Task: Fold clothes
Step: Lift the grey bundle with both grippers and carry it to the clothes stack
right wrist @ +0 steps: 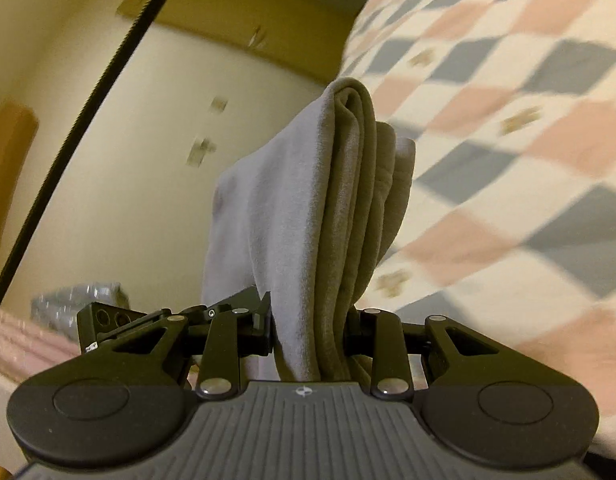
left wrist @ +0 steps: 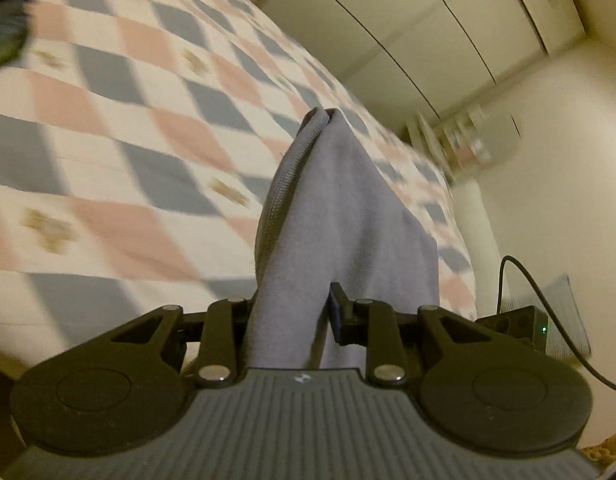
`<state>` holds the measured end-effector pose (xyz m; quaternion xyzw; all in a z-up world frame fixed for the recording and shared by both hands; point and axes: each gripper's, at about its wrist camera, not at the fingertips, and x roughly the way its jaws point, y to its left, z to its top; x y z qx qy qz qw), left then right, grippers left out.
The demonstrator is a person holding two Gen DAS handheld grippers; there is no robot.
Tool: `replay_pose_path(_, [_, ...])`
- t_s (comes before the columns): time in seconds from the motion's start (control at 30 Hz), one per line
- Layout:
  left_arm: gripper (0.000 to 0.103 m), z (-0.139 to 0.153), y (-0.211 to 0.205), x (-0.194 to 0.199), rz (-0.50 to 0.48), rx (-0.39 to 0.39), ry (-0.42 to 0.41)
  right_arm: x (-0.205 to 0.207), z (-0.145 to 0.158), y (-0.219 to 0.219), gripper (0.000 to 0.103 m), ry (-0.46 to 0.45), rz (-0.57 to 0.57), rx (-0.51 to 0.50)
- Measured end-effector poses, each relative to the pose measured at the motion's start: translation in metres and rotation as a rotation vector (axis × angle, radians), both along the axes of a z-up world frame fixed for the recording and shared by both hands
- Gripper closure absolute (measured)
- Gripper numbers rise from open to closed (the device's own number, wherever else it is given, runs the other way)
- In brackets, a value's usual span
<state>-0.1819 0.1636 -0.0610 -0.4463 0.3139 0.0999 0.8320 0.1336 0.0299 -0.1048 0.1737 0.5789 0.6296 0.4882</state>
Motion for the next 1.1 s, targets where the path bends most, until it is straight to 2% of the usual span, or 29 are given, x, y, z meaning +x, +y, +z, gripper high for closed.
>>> replay_pose_path(0.13, [0.079,0.016,0.079,-0.073,0.058,0.025,0.001,-0.071,0.004,0.068,0.073,0.011,0.054,0.013])
replay_pose_path(0.3, [0.079,0.030,0.163,-0.137,0.108,0.047,0.019,-0.142,0.009,0.143,0.073,0.051,0.093,-0.007])
replay_pose_path(0.47, [0.079,0.039,0.222,-0.172,0.173,0.013,-0.003,-0.164,0.028,0.203,0.073,0.034,0.142,-0.031])
replay_pose_path(0.73, [0.079,0.038,0.287,-0.191,0.317,0.015,-0.041,-0.180,0.029,0.300,0.073,0.001,0.255,-0.021])
replay_pose_path(0.87, [0.079,0.043,0.315,-0.191,0.371,0.029,-0.050,-0.184,0.040,0.343,0.073,-0.013,0.291,-0.020])
replay_pose_path(1.1, [0.079,0.061,0.388,-0.172,0.338,0.082,-0.047,-0.186,0.049,0.408,0.073,-0.004,0.235,0.014])
